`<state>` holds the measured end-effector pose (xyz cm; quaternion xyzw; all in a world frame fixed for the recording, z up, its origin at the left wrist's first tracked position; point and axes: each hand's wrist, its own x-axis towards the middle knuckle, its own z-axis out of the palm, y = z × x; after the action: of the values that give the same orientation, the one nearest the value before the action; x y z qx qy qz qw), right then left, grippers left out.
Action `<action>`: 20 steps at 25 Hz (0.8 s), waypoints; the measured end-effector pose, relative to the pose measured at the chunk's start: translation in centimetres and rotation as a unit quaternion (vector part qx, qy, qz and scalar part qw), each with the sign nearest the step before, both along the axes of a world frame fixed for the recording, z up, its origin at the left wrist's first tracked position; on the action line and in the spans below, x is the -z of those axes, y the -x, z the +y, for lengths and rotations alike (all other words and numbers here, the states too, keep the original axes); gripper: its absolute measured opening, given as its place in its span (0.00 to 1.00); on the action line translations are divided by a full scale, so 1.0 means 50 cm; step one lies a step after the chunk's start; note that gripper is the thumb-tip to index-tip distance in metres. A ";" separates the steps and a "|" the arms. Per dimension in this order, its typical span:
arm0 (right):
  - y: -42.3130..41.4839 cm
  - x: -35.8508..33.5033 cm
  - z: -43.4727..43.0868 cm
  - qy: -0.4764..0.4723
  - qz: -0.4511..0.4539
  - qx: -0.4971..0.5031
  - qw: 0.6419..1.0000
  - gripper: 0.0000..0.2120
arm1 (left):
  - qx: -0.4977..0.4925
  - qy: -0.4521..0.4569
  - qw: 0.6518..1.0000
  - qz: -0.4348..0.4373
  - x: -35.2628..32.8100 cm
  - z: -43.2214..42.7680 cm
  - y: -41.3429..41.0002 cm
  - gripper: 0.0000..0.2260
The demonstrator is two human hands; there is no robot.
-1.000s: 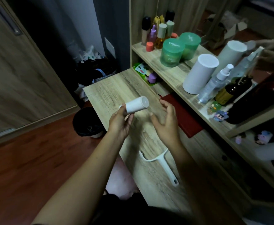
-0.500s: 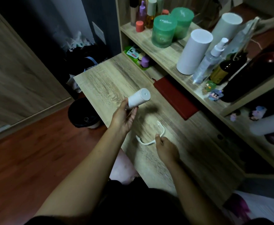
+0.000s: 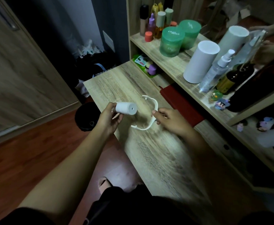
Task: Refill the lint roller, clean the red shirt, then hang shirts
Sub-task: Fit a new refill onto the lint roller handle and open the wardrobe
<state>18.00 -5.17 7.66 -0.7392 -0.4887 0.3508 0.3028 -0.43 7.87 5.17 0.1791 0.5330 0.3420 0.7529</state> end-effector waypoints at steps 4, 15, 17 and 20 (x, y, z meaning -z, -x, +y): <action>-0.012 -0.034 0.048 -0.001 -0.044 -0.048 0.998 0.18 | 0.057 -0.052 0.996 0.050 0.005 0.003 0.008 0.07; -0.010 -0.017 0.080 0.025 -0.091 -0.080 0.992 0.20 | 0.134 -0.167 0.974 0.069 -0.012 -0.011 0.002 0.08; -0.008 -0.011 0.077 0.027 -0.087 -0.077 0.993 0.21 | 0.137 -0.173 0.974 0.059 -0.008 -0.017 -0.002 0.09; -0.003 -0.007 0.074 0.034 -0.084 -0.073 0.993 0.22 | 0.143 -0.178 0.971 0.066 -0.013 -0.029 -0.014 0.08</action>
<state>18.14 -1.48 8.00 -0.7386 -0.5527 0.3249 0.2085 0.28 6.40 5.83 0.4071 0.4807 0.3074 0.7133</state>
